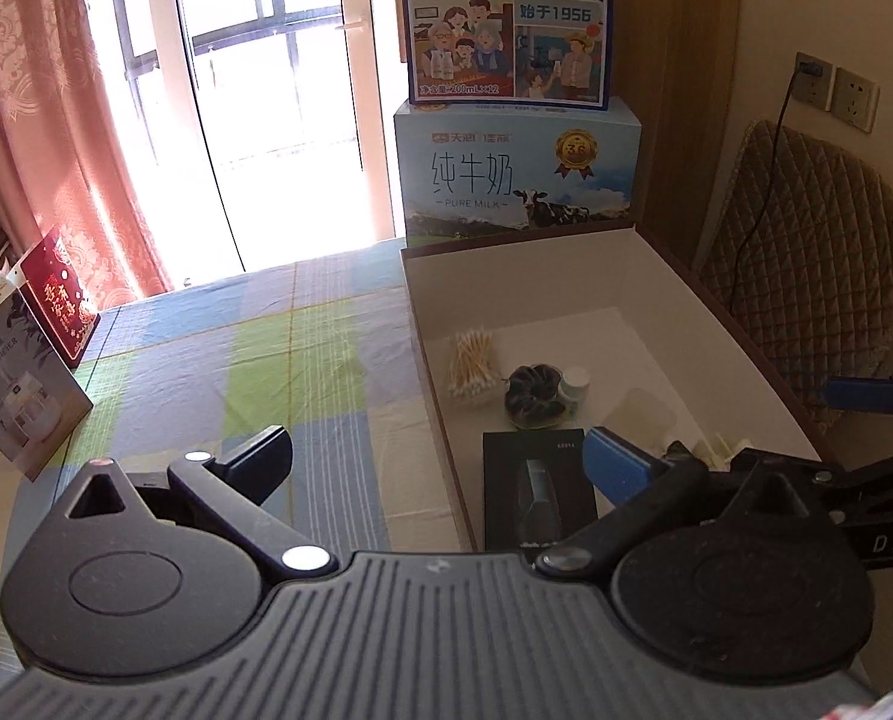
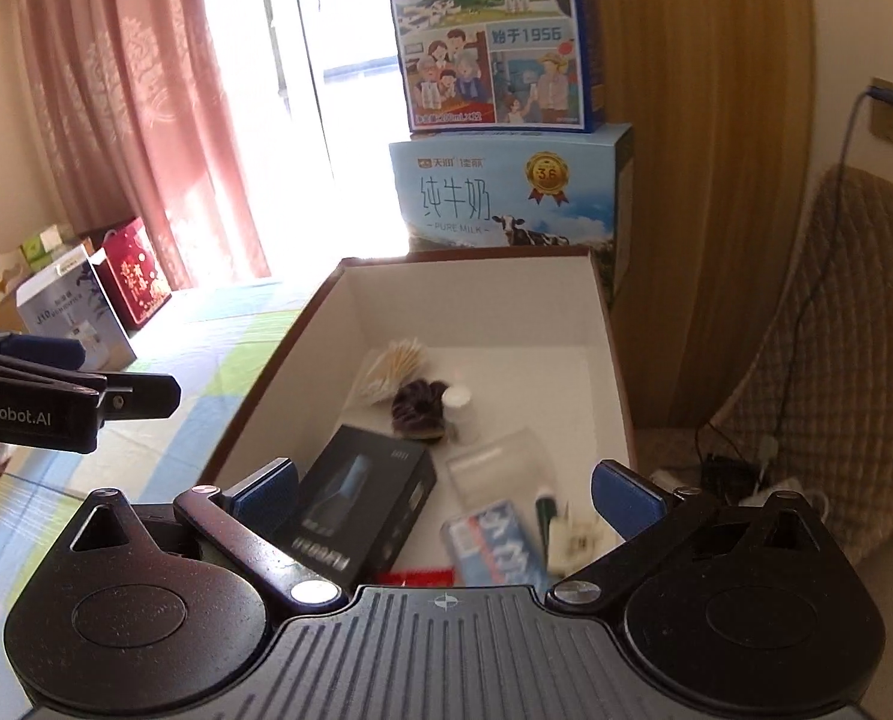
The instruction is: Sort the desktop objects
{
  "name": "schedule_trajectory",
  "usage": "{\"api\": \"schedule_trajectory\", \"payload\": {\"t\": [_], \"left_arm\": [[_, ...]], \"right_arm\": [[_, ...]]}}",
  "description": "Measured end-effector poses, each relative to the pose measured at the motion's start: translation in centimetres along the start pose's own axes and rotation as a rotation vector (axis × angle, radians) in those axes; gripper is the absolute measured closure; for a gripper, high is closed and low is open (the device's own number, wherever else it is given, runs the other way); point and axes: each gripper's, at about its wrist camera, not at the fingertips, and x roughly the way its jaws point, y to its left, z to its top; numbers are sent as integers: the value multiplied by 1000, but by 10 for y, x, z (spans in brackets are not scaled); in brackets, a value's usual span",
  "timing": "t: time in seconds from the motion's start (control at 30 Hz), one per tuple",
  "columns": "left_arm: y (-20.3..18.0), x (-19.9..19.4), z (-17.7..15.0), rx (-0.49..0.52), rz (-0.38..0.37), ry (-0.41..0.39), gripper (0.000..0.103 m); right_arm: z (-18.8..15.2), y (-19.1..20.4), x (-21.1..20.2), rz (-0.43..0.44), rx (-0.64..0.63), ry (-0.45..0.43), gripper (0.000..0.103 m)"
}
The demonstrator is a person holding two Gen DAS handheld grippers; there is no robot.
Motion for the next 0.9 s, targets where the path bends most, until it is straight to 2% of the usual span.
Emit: {"api": "schedule_trajectory", "payload": {"t": [0.17,0.43,0.9], "left_arm": [[8,-29,-24,-5,-36,8,1],[23,-75,-67,7,-50,31,1],[50,-121,-129,-4,-38,102,1]], "right_arm": [[-28,18,-31,-64,18,-12,2],[-64,42,-69,-63,124,41,2],[-108,84,-102,-84,131,89,2]]}}
